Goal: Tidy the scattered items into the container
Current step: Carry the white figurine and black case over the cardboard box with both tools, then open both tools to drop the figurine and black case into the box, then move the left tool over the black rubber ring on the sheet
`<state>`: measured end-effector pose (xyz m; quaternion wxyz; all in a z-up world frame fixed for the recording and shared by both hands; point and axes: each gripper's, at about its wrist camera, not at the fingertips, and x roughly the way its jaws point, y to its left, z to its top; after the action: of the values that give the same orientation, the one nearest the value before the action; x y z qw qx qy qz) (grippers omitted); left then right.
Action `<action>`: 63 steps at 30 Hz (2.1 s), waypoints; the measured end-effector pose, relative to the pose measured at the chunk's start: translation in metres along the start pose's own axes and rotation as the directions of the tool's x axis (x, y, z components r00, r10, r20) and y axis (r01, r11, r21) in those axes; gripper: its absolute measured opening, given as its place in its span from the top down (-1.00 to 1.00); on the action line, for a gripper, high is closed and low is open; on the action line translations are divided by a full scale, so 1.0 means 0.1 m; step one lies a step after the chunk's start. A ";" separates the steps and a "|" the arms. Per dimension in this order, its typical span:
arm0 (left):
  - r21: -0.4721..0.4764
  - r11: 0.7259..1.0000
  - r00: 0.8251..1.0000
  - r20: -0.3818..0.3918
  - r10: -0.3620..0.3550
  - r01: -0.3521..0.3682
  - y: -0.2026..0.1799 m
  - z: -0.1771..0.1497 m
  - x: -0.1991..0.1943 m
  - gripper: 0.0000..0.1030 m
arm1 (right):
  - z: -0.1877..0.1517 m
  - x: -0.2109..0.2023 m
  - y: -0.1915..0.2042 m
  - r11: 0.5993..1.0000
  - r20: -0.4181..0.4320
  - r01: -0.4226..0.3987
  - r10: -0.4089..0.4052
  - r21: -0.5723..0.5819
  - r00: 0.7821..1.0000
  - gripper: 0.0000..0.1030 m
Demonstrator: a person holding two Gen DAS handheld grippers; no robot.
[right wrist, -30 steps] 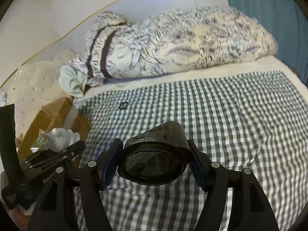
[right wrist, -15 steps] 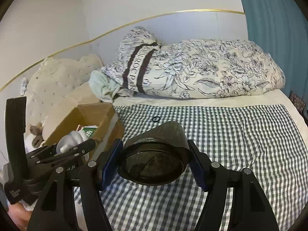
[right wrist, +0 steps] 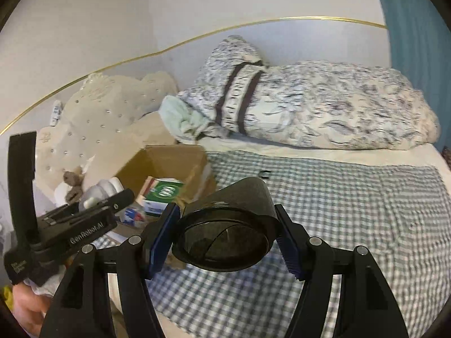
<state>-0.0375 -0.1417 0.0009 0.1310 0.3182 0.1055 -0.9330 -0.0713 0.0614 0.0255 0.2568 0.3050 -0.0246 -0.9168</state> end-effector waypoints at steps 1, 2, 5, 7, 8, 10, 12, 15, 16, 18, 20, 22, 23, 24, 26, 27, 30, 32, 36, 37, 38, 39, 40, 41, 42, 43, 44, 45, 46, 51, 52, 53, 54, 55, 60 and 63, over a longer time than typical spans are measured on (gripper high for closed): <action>-0.013 1.000 1.000 0.000 0.018 -0.018 0.08 0.02 0.02 -0.07 | 0.04 0.07 0.06 1.000 -0.006 -0.017 0.017 -0.005 1.000 -0.29; -0.025 0.999 0.999 -0.002 0.035 -0.035 0.17 0.04 0.04 -0.07 | 0.07 0.14 0.13 0.999 -0.013 -0.033 0.033 -0.012 0.999 -0.29; -0.053 0.996 0.998 0.000 0.065 -0.065 0.37 0.12 0.11 -0.07 | 0.21 0.40 0.37 0.995 -0.043 -0.090 0.088 -0.035 0.995 -0.29; -0.069 0.995 0.997 -0.001 0.077 -0.077 0.48 0.16 0.17 -0.07 | 0.31 0.62 0.52 0.989 -0.066 -0.142 0.139 -0.046 0.988 -0.29; -0.074 0.994 0.996 -0.007 0.084 -0.084 0.54 0.18 0.22 -0.07 | 0.35 0.72 0.56 0.986 -0.077 -0.160 0.156 -0.045 0.985 -0.29; -0.082 0.992 0.996 -0.018 0.093 -0.094 0.62 0.21 0.32 -0.07 | 0.42 0.96 0.64 0.982 -0.106 -0.186 0.182 -0.032 0.978 -0.29; -0.086 0.991 0.995 -0.032 0.099 -0.102 0.69 0.23 0.42 -0.07 | 0.48 1.20 0.68 0.980 -0.132 -0.197 0.194 -0.016 0.972 -0.29; -0.088 0.990 0.992 -0.064 0.105 -0.110 0.78 0.24 0.63 -0.07 | 0.54 1.49 0.73 0.980 -0.155 -0.197 0.193 -0.011 0.969 -0.29; -0.091 0.990 0.992 -0.073 0.102 -0.109 0.81 0.24 0.70 -0.07 | 0.56 1.57 0.74 0.980 -0.160 -0.199 0.195 -0.008 0.968 -0.29; -0.101 0.990 0.992 -0.091 0.092 -0.101 0.86 0.26 0.84 -0.07 | 0.58 1.73 0.75 0.980 -0.167 -0.200 0.197 -0.001 0.966 -0.29; -0.104 0.990 0.991 -0.105 0.081 -0.092 0.89 0.26 0.96 -0.07 | 0.61 1.87 0.74 0.980 -0.176 -0.200 0.199 0.010 0.964 -0.30; -0.103 0.991 0.992 -0.109 0.070 -0.081 0.90 0.26 1.05 -0.08 | 0.64 1.99 0.74 0.978 -0.181 -0.205 0.206 0.024 0.962 -0.30; -0.097 0.992 0.992 -0.108 0.070 -0.080 0.90 0.26 1.08 -0.10 | 0.65 2.05 0.74 0.978 -0.182 -0.207 0.209 0.030 0.961 -0.30; -0.090 0.992 0.991 -0.108 0.076 -0.086 0.89 0.26 1.11 -0.22 | 0.66 2.11 0.73 0.978 -0.182 -0.207 0.210 0.035 0.961 -0.30; -0.088 0.990 0.989 -0.111 0.098 -0.108 0.90 0.29 1.13 -0.66 | 0.69 2.17 0.72 0.977 -0.176 -0.207 0.211 0.041 0.962 -0.33; -0.099 0.989 0.989 -0.102 0.104 -0.114 0.91 0.30 1.12 -0.76 | 0.71 2.18 0.71 0.976 -0.165 -0.211 0.215 0.046 0.963 -0.33; -0.114 0.988 0.992 -0.084 0.096 -0.105 0.89 0.33 1.08 -0.83 | 0.75 2.11 0.63 0.972 -0.109 -0.227 0.232 0.058 0.967 -0.34; -0.114 0.987 0.991 -0.085 0.101 -0.110 0.85 0.35 1.07 -0.83 | 0.77 2.02 0.54 0.975 -0.080 -0.216 0.220 0.053 0.972 -0.38; -0.100 0.989 0.990 -0.105 0.098 -0.109 0.66 0.33 1.07 -0.84 | 0.76 1.79 0.26 0.990 -0.038 -0.139 0.140 0.027 0.989 -0.38; -0.093 0.990 0.989 -0.110 0.096 -0.107 0.58 0.32 1.06 -0.84 | 0.75 1.74 0.18 0.993 -0.032 -0.120 0.121 0.022 0.992 -0.38; -0.085 0.991 0.989 -0.113 0.093 -0.103 0.50 0.31 1.05 -0.84 | 0.73 1.67 0.08 0.995 -0.027 -0.099 0.099 0.019 0.995 -0.38; -0.075 0.993 0.990 -0.113 0.088 -0.096 0.40 0.30 1.04 -0.84 | 0.70 1.61 -0.02 0.997 -0.023 -0.079 0.080 0.020 0.997 -0.38; -0.065 0.994 0.990 -0.112 0.082 -0.089 0.31 0.29 1.02 -0.84 | 0.66 1.54 -0.13 0.998 -0.021 -0.060 0.060 0.026 0.998 -0.38; -0.056 0.995 0.991 -0.112 0.074 -0.081 0.21 0.28 1.01 -0.84 | 0.62 1.47 -0.24 0.999 -0.018 -0.040 0.041 0.033 0.999 -0.38; -0.045 0.997 0.992 -0.111 0.064 -0.070 0.11 0.28 1.00 -0.84 | 0.57 1.40 -0.36 0.999 -0.015 -0.020 0.021 0.041 1.000 -0.38; -0.033 0.998 0.993 -0.110 0.052 -0.056 0.00 0.27 0.98 -0.84 | 0.53 1.32 -0.48 0.999 -0.014 0.001 0.000 0.051 1.000 -0.39; -0.020 0.999 0.994 -0.106 0.039 -0.041 -0.11 0.27 0.97 -0.84 | 0.49 1.25 -0.59 0.998 -0.013 0.019 -0.019 0.058 1.000 -0.38; -0.003 1.000 0.995 -0.101 0.026 -0.026 -0.24 0.26 0.95 -0.84 | 0.44 1.17 -0.70 0.997 -0.010 0.041 -0.040 0.067 0.999 -0.39; 0.015 1.000 0.995 -0.096 0.010 -0.009 -0.38 0.25 0.95 -0.84 | 0.39 1.09 -0.82 0.995 -0.009 0.061 -0.060 0.077 0.998 -0.39; 0.115 0.991 0.993 -0.099 -0.058 0.070 -1.05 0.16 1.02 -0.90 | 0.22 0.83 -1.29 0.983 -0.003 0.132 -0.133 0.131 0.991 -0.39; 0.136 0.988 0.992 -0.106 -0.064 0.078 -1.17 0.13 1.06 -0.90 | 0.20 0.81 -1.38 0.979 -0.003 0.146 -0.148 0.140 0.989 -0.39; 0.150 0.985 0.992 -0.113 -0.064 0.081 -1.25 0.11 1.11 -0.90 | 0.18 0.79 -1.46 0.976 -0.005 0.160 -0.161 0.149 0.987 -0.39; 0.163 0.983 0.991 -0.120 -0.066 0.085 -1.34 0.10 1.16 -0.90 | 0.16 0.80 -1.54 0.973 -0.008 0.170 -0.171 0.157 0.985 -0.39; 0.172 0.981 0.989 -0.127 -0.070 0.092 -1.42 0.08 1.22 -0.90 | 0.14 0.80 -1.61 0.970 -0.011 0.179 -0.180 0.165 0.984 -0.39; 0.186 0.979 0.987 -0.148 -0.055 0.083 -1.66 0.06 1.56 -0.90 | 0.07 0.93 -1.87 0.959 -0.029 0.208 -0.207 0.191 0.978 -0.39; 0.163 0.982 0.986 -0.152 -0.072 0.097 -1.70 0.09 1.82 -0.90 | 0.07 1.05 -1.98 0.958 -0.042 0.220 -0.216 0.182 0.975 -0.39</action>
<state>-0.2346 -0.0159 -0.0856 0.0556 0.3909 0.0482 -0.9175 -0.2370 0.1809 -0.0663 0.1249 0.3383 -0.0733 -0.9298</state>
